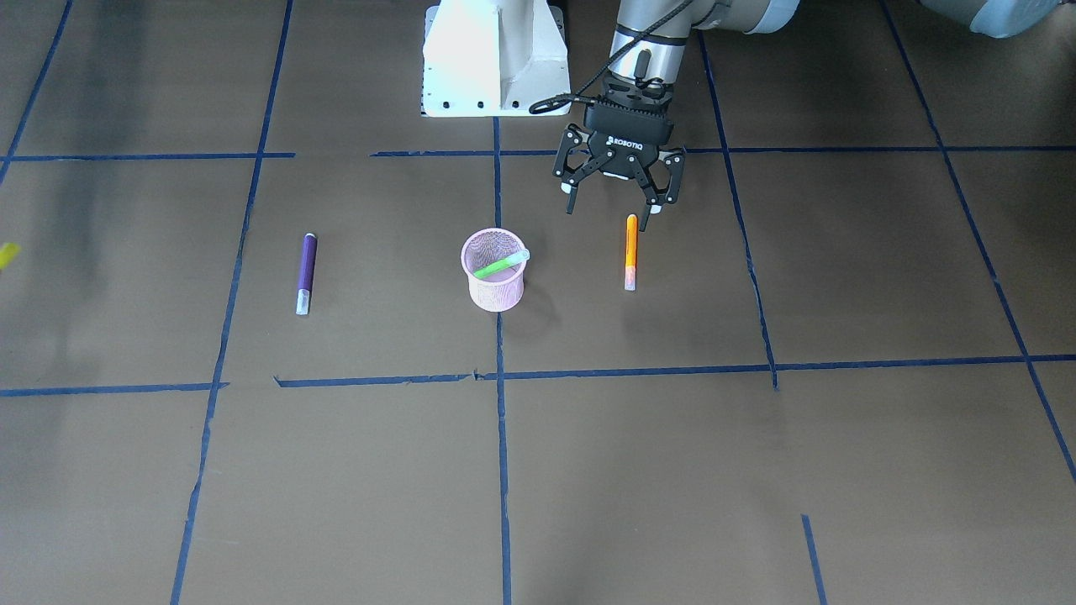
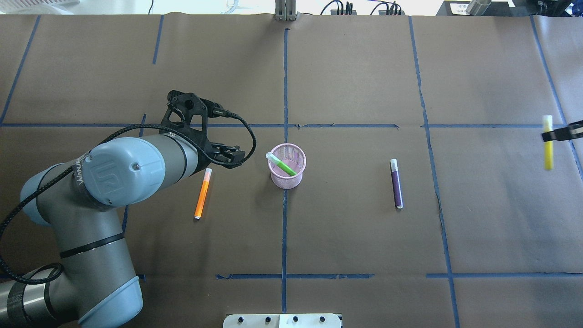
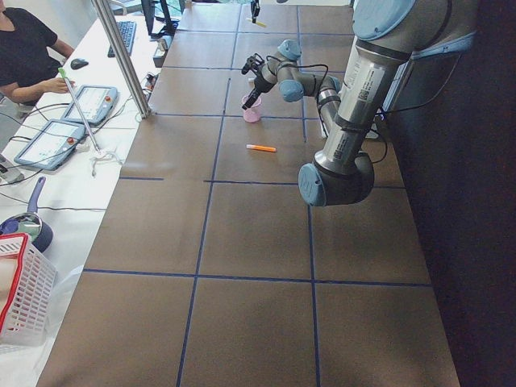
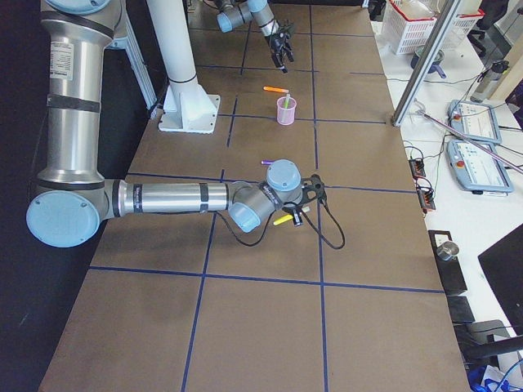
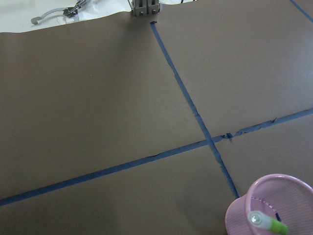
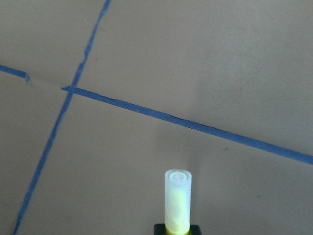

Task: Collect pens into pen holder
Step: 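Withdraw the left gripper from the cup while the right gripper grasps the yellow marker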

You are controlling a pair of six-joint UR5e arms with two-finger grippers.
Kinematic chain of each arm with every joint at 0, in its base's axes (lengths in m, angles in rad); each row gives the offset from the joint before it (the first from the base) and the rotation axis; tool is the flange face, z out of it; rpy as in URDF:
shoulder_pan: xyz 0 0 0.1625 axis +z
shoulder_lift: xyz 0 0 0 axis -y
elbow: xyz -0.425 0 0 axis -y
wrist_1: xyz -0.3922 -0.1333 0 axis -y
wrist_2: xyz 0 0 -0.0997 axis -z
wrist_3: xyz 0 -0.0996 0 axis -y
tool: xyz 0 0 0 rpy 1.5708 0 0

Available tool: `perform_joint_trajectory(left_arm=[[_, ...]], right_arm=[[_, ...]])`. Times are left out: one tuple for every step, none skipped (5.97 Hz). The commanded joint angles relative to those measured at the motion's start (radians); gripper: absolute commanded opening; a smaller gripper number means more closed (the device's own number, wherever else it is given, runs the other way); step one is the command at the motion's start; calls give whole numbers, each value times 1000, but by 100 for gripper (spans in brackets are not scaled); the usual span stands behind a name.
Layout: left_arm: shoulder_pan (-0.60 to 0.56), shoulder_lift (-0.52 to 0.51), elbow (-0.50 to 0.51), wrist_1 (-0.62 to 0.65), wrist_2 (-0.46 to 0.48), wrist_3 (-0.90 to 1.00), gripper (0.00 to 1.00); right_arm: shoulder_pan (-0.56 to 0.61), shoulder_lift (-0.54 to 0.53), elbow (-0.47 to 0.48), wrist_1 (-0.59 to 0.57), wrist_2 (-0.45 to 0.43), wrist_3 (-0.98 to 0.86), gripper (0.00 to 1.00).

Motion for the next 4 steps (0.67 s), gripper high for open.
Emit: perform_joint_trajectory(left_arm=[[-3,49,3,5,-12,72,100],[-18,77,6,12,-68,141,99],[-64,79,7,62,-166,178,99],[-81,82,6,118,-193,244,99]], right_arm=[[-199,38,107,193,-221,350,0],[-285,118,151,189,-326,463,0],[-395,162,179,183,-535,526,0],[-552,198,199,180,-822,530,0]])
